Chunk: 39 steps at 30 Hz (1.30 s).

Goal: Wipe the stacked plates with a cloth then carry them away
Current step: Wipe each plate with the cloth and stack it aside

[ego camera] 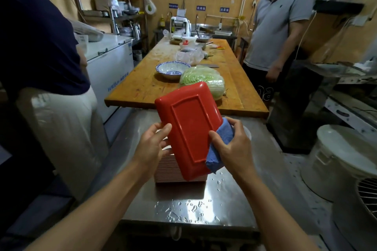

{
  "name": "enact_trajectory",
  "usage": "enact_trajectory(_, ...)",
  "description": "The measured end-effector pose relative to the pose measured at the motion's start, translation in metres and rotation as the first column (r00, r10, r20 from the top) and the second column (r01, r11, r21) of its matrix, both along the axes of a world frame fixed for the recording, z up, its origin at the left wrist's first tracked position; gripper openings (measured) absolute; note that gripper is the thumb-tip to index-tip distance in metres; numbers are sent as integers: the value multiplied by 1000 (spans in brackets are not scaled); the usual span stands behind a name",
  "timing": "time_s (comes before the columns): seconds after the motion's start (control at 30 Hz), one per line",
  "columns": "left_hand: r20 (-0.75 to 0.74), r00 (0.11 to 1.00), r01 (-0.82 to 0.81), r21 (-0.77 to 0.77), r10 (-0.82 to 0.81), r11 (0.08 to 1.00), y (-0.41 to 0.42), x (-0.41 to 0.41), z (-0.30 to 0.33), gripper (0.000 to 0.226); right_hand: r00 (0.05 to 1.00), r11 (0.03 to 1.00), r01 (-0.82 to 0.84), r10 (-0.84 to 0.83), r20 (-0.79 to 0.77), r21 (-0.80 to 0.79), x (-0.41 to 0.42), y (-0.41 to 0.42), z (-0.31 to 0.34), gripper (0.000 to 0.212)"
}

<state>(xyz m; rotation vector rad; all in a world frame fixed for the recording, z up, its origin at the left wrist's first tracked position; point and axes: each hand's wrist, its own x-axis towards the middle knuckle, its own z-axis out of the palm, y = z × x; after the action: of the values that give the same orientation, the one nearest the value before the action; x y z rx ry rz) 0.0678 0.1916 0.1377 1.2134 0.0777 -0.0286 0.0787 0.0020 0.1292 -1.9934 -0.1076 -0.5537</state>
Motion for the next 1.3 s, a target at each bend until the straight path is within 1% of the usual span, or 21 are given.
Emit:
enact_trajectory(0.03, 3, 1000, -4, 12, 4, 1000, 7, 2, 5, 39, 1000, 999, -27, 27, 10, -45, 2, -6, 3, 41)
enact_trajectory(0.1, 23, 998, -54, 82, 52, 995, 18, 9, 19, 51, 996, 988, -84, 87, 12, -129, 4, -15, 7, 42)
enact_trajectory(0.17, 49, 997, -68, 229, 59, 971, 28, 17, 30, 56, 990, 970, -139, 143, 6, -200, 5, -22, 11, 44)
enact_trajectory(0.2, 54, 998, -26, 323, 9, 946, 33, 20, 34, 57, 986, 959, -161, 165, -3, -232, 6, -25, 13, 45)
enact_trajectory(0.27, 26, 987, 122, 510, -157, 851, 39, 25, 39, 57, 976, 932, -218, 214, -49, -289, 7, -32, 21, 45)
enact_trajectory(0.3, 1, 974, 185, 571, -226, 800, 40, 25, 40, 57, 968, 915, -250, 241, -69, -316, 8, -34, 25, 45)
enact_trajectory(0.33, -21, 962, 230, 599, -272, 767, 40, 25, 41, 56, 960, 898, -281, 269, -83, -339, 9, -35, 28, 45)
enact_trajectory(0.37, -39, 952, 266, 591, -303, 761, 38, 25, 42, 56, 951, 882, -307, 294, -90, -359, 10, -36, 31, 47)
enact_trajectory(0.47, -31, 937, 323, 450, -347, 832, 34, 22, 39, 53, 942, 837, -326, 326, -78, -440, 13, -37, 37, 55)
enact_trajectory(0.57, 20, 956, 265, 374, -294, 889, 29, 15, 33, 50, 941, 799, -313, 335, -52, -514, 14, -30, 35, 59)
enact_trajectory(0.67, 33, 966, 234, 310, -257, 921, 27, 11, 28, 54, 953, 758, -216, 301, 36, -616, 15, -22, 31, 58)
enact_trajectory(0.7, 31, 970, 222, 298, -242, 928, 28, 11, 27, 57, 958, 754, -191, 282, 47, -629, 15, -24, 31, 59)
enact_trajectory(0.73, 27, 975, 206, 287, -222, 936, 29, 10, 27, 60, 964, 765, -181, 264, 43, -619, 15, -27, 29, 59)
enact_trajectory(0.8, 16, 985, 162, 255, -172, 953, 31, 9, 25, 62, 971, 815, -187, 239, 25, -549, 14, -34, 25, 59)
enact_trajectory(0.87, -3, 990, 140, 217, -143, 966, 30, 7, 22, 57, 977, 843, -166, 211, 31, -512, 11, -36, 19, 58)
enact_trajectory(0.93, -34, 993, 119, 175, -115, 977, 26, 6, 19, 49, 983, 845, -126, 176, 49, -520, 5, -32, 10, 59)
enact_trajectory(1.07, -116, 993, -16, 76, 25, 997, 22, 7, 14, 34, 985, 839, -117, 167, 48, -532, -18, -18, -17, 60)
enact_trajectory(1.13, -154, 985, -70, 49, 77, 996, 19, 5, 12, 25, 986, 819, -95, 157, 62, -566, -29, -10, -27, 64)
enact_trajectory(1.23, -217, 968, -137, -23, 129, 990, 10, 1, 11, 18, 972, 799, -107, 210, 109, -591, -37, 15, -31, 74)
enact_trajectory(1.3, -240, 960, -167, -65, 147, 984, 2, -1, 10, 12, 957, 819, -129, 250, 146, -558, -39, 39, -31, 81)
